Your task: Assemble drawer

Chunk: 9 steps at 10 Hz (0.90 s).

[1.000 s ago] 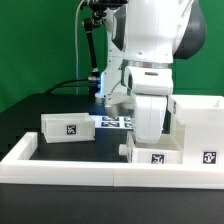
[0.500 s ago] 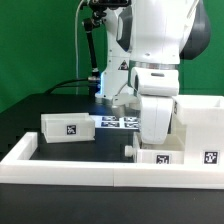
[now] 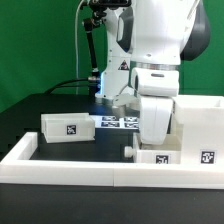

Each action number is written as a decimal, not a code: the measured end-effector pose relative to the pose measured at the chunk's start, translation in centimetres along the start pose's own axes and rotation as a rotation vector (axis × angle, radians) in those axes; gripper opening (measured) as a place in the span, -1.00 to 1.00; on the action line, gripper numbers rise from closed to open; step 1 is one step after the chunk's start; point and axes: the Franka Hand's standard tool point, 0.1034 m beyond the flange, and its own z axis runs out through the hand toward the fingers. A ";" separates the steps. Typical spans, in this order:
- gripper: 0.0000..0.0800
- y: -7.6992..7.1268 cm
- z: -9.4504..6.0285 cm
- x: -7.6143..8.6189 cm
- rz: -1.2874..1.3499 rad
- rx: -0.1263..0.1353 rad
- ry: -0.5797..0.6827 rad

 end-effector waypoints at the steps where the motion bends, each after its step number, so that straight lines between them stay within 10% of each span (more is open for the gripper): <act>1: -0.90 0.0 0.0 0.1 -0.001 0.000 0.000; 4: -0.73 0.1 -0.1 0.0 0.006 -0.002 0.000; 6: 0.27 0.2 -0.2 0.2 0.021 -0.002 0.000; 9: 0.61 0.8 -1.7 0.2 0.042 -0.024 0.002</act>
Offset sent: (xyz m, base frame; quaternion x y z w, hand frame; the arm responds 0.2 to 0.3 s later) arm 0.0008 0.0000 0.0060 0.0035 0.0004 0.0148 0.9999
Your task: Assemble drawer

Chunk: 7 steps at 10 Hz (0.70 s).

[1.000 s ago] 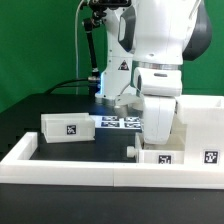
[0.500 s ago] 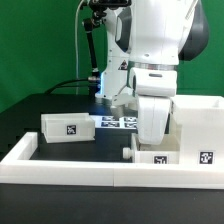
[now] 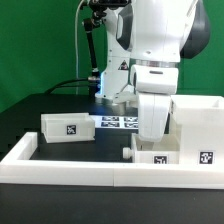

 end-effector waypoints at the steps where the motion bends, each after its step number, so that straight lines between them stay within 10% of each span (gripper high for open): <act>1: 0.61 0.5 -1.0 -0.2 0.005 -0.009 -0.001; 4: 0.62 3.0 -3.4 -2.1 -0.006 -0.005 -0.014; 7: 0.62 4.6 -2.7 -4.1 -0.023 0.012 -0.018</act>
Offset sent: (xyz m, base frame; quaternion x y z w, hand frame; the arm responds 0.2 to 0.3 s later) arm 0.0341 -0.0253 0.0269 0.0269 -0.0071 -0.0443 0.9986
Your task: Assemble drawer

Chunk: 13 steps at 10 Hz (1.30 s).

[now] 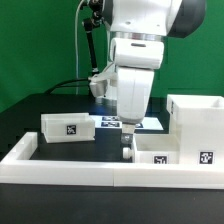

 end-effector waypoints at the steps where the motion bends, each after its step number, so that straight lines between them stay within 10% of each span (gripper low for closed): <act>1: 0.62 -0.1 0.1 -0.1 -0.004 0.002 0.001; 6: 0.62 -0.5 1.8 -2.8 -0.099 0.026 0.147; 13: 0.62 -0.6 2.9 -0.4 -0.072 0.053 0.215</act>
Offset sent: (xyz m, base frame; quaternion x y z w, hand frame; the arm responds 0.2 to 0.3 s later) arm -0.0110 0.0187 -0.0309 0.0119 0.2362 -0.0268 0.9713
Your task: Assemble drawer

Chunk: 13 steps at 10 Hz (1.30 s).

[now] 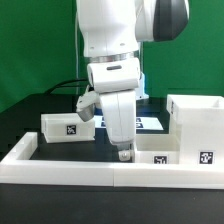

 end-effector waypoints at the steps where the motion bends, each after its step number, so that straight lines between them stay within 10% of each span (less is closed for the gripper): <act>1: 0.62 0.0 0.0 0.0 0.000 0.000 0.000; 6: 0.62 -0.1 0.8 1.5 -0.013 -0.068 -0.008; 13: 0.62 0.4 1.2 6.2 -0.025 -0.062 -0.028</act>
Offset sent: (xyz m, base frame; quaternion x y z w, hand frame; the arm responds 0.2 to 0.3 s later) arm -0.0001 0.0206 0.0012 0.0050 0.0091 0.0040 0.9999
